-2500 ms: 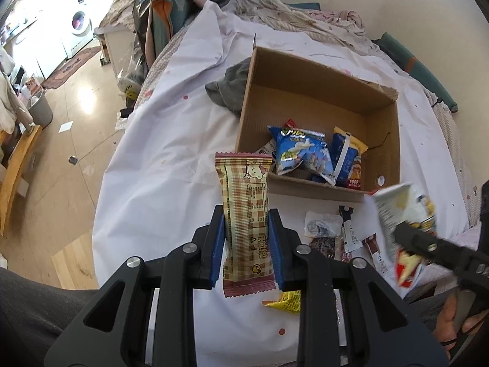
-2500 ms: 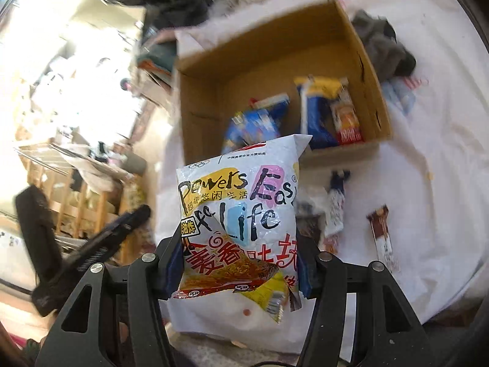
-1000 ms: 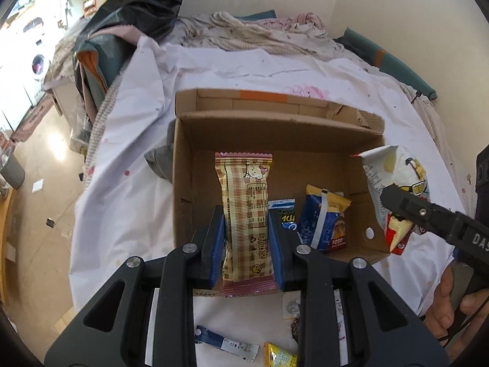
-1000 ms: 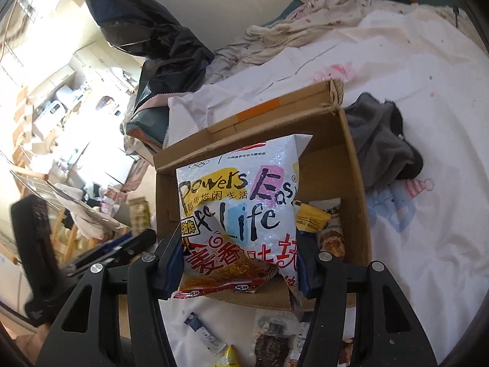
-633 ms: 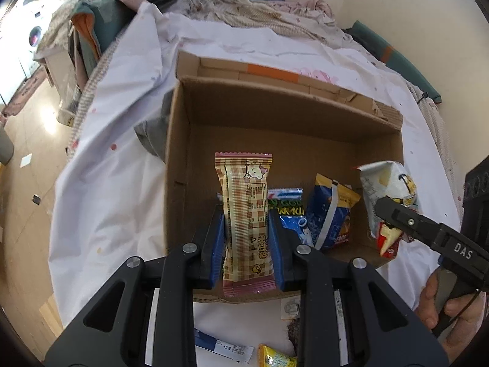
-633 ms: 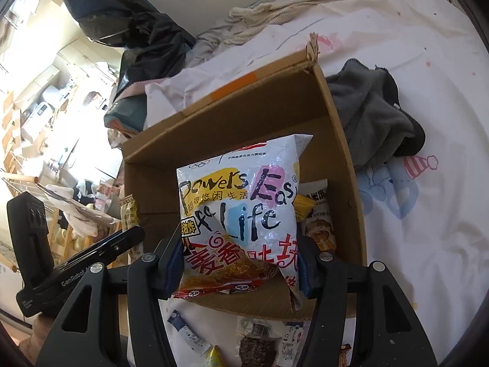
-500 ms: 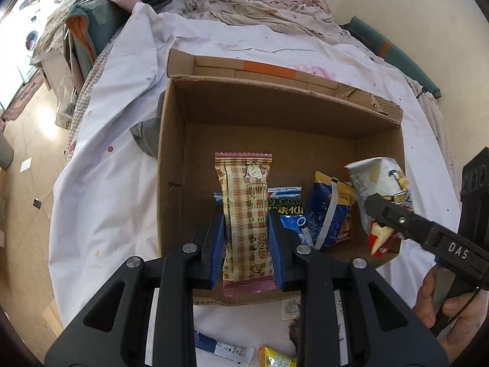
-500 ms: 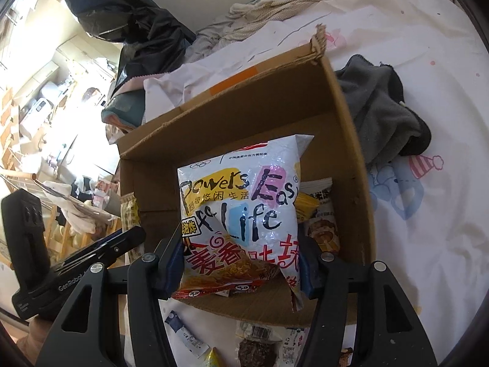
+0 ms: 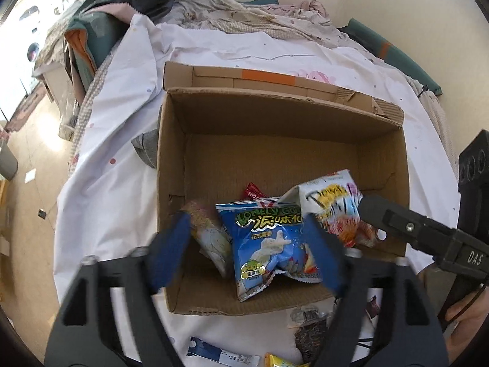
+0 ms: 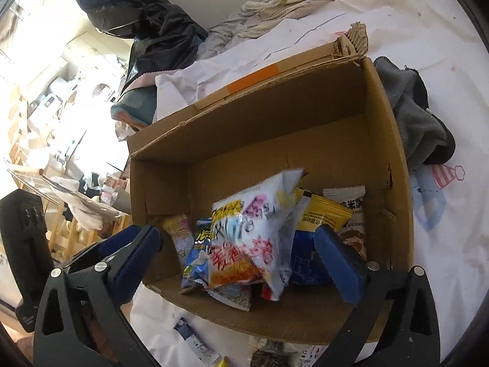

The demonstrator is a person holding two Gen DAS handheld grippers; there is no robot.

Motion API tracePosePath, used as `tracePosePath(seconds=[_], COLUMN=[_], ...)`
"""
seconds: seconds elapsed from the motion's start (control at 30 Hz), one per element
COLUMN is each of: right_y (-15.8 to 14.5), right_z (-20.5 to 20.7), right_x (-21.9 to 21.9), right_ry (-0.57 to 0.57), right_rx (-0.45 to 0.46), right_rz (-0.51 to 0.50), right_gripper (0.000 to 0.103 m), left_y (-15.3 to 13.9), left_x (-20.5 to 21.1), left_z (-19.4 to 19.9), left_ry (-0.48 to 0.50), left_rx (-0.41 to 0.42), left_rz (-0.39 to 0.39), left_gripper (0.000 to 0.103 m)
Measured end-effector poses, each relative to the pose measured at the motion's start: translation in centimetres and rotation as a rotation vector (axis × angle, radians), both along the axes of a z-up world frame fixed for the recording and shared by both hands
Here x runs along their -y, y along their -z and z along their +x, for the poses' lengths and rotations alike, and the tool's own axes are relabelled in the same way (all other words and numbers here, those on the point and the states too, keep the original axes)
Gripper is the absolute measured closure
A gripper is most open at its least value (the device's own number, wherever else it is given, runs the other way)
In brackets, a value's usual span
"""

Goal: Organize snacks
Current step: 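Lower the wafer bar and white bag into the box and open both grippers, then withdraw both grippers from the box toward the remaining snacks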

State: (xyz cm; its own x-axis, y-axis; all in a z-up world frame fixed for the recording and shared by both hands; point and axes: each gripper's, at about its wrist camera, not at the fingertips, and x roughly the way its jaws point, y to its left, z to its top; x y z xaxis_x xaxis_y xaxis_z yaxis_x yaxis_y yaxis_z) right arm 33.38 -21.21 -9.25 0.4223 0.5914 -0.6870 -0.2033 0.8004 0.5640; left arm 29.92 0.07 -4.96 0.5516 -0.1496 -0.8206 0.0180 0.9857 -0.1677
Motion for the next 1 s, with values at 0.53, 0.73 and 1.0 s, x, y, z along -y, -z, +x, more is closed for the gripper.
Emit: tracePosePath(seconds=[0.53, 0.73, 1.0], right_y=[-2.2, -3.0, -3.3], right_z=[-1.1, -2.6, -5.4], right_x=[1.3, 2.3, 3.3], right_ry=[0.042, 0.074, 0.093], right_rx=[0.021, 0.017, 0.000], right_rz=[0.003, -0.001, 0.005], right_gripper=[0.000, 0.000, 0.000], left_y=[-1.4, -2.3, -2.5], left_x=[-0.4, -0.9, -0.9], left_z=[-1.1, -2.5, -4.9], left_ry=[-0.038, -0.054, -0.032], left_rx=[0.072, 0.098, 0.086], left_rz=[0.006, 0.013, 0.025], left_gripper=[0.017, 0.017, 0.017])
